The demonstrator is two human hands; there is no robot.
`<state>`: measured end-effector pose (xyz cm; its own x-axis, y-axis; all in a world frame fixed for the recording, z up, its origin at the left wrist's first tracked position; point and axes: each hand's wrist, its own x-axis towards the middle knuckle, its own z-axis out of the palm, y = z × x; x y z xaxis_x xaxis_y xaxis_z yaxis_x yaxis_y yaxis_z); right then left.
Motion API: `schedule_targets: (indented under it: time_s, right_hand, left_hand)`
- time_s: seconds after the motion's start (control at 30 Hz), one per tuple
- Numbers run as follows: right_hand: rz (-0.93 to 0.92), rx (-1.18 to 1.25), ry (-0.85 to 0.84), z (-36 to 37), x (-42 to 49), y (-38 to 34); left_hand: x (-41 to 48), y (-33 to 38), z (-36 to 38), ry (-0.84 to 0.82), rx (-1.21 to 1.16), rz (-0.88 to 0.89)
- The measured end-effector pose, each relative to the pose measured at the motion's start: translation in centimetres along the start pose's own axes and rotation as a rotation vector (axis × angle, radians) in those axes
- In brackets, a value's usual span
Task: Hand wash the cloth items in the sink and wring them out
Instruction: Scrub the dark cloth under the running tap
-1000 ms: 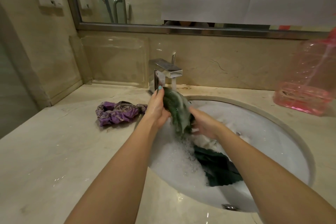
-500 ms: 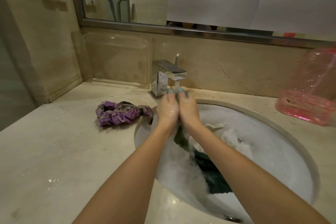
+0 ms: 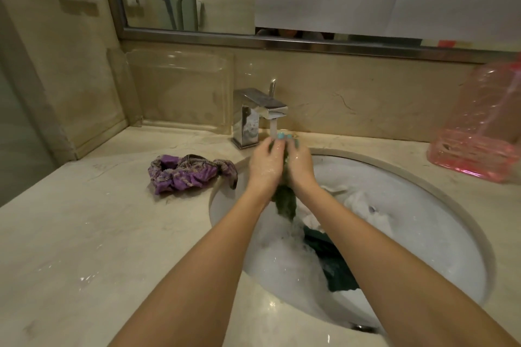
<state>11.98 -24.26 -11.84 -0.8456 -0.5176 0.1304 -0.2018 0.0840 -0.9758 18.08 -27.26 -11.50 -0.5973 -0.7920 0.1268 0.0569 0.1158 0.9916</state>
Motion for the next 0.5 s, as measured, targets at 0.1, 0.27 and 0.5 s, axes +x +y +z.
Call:
schedule_targets:
  time_s: [0.1, 0.27, 0.5]
  right_hand:
    - [-0.09, -0.015, 0.041, 0.0, -1.2, 0.0]
    - [-0.214, -0.053, -0.045, 1.1, -1.9, -0.6]
    - [-0.229, -0.056, -0.115, 0.3, -1.0, -0.1]
  left_hand:
    - [0.5, 0.0, 0.0, 0.008, -0.033, -0.029]
    - [1.3, -0.6, -1.3, 0.018, -0.082, -0.097]
    - [1.1, 0.1, -1.3, -0.007, -0.104, -0.116]
